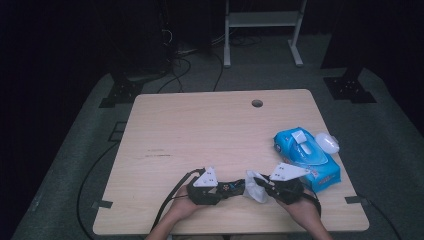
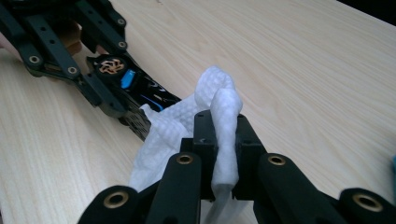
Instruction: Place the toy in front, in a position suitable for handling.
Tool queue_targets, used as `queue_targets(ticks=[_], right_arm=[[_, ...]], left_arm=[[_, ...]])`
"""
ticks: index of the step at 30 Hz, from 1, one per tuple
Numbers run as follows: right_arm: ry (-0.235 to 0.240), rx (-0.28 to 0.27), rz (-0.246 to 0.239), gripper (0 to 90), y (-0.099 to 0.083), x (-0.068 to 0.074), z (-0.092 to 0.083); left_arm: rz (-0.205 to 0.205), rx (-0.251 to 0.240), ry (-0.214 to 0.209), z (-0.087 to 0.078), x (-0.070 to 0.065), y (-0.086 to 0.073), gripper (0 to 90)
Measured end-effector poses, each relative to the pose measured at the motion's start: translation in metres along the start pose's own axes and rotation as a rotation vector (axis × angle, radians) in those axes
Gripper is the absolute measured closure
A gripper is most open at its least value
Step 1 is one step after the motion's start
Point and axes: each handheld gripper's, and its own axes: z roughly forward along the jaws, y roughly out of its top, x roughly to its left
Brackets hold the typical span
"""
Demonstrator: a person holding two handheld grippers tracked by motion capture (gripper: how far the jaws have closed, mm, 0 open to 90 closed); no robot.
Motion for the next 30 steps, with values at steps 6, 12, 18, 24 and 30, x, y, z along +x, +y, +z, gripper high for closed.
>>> queue_targets(ticks=[6,12,18,24,30], right_arm=[[-0.032,0.008,0.001,82.7,-0.001,-0.005,-0.005],[-0.039,0.010,0.023,82.6,-0.003,-0.008,-0.006],[-0.005,0.007,-0.056,82.5,0.005,0.010,0.003],[-0.038,0.009,0.041,82.6,-0.006,-0.013,-0.002],[-0.027,-0.015,0.010,82.5,-0.001,-0.003,0.000]], left_arm=[[-0.004,-0.002,-0.001,0.000,0.001,0.000,65.0],[-0.003,-0.003,-0.003,0.001,0.001,0.000,65.0],[0.000,0.008,0.001,0.000,0.000,0.001,65.1],[-0.006,0.002,-0.008,0.000,0.001,0.000,65.1],[-0.008,0.002,-0.015,0.000,0.001,0.000,65.1]])
